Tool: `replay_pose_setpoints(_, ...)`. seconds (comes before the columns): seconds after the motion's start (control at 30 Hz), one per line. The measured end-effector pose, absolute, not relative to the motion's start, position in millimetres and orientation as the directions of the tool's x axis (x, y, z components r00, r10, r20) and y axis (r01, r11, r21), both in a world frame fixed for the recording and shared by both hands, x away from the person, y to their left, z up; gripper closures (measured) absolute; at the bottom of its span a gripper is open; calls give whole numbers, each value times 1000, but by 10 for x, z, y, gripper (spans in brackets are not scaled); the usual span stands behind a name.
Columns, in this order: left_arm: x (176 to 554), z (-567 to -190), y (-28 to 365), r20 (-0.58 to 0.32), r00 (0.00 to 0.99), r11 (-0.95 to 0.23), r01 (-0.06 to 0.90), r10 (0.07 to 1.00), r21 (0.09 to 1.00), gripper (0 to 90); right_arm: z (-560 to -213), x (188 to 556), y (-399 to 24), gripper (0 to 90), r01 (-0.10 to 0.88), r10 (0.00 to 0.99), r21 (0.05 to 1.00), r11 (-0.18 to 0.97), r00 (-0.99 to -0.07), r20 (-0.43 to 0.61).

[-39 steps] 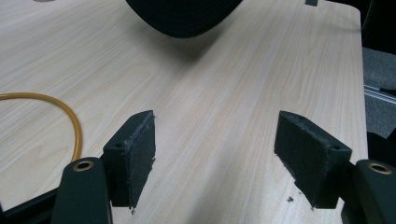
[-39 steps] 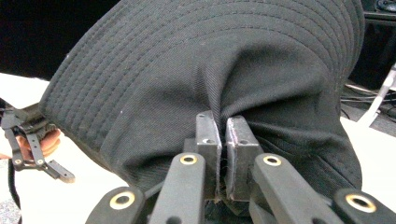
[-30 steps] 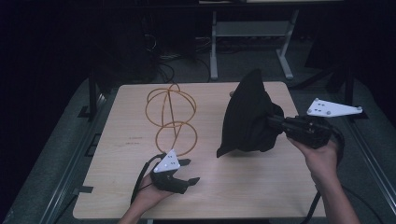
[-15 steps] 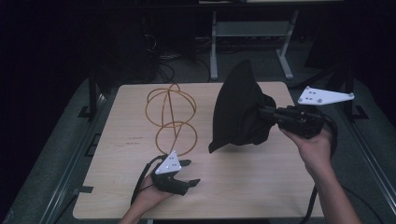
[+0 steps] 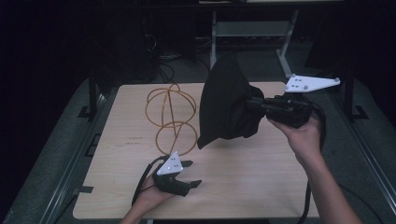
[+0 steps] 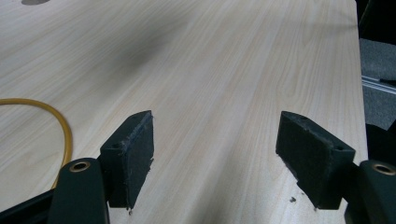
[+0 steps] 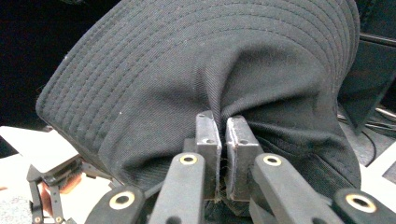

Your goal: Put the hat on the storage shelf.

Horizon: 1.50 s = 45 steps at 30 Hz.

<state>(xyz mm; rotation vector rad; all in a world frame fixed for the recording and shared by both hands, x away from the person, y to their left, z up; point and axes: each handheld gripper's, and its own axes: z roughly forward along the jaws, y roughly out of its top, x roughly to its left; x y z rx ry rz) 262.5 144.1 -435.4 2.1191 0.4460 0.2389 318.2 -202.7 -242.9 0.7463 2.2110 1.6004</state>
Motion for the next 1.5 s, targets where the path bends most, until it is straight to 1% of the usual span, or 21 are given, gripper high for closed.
replay_pose_setpoints(0.1, 2627, -4357, 1437, 13, 918, -522, 213, 397, 826, 273, -2399, 3221, -1964, 850, 228, 566, 942, 245, -823, 52)
replay_pose_setpoints(0.57, 2649, -4378, 1437, -9, 917, -499, 226, 400, 837, 273, -2201, 3358, -1744, 850, 223, 536, 944, 243, -842, 60)
replay_pose_setpoints(0.73, 2669, -4373, 1446, 3, 920, -523, 220, 392, 824, 272, -2126, 3445, -1654, 850, 224, 524, 940, 258, -850, 59)
replay_pose_setpoints(1.03, 2677, -4383, 1422, -2, 922, -512, 216, 387, 831, 273, -1990, 3540, -1512, 850, 221, 507, 939, 264, -860, 60)
replay_pose_setpoints(1.33, 2692, -4384, 1376, 2, 929, -518, 205, 371, 830, 273, -1850, 3659, -1248, 848, 213, 483, 934, 287, -874, 50)
replay_pose_setpoints(1.5, 2705, -4403, 1351, -6, 931, -511, 206, 365, 834, 273, -1810, 3744, -1100, 847, 222, 468, 932, 288, -881, 65)
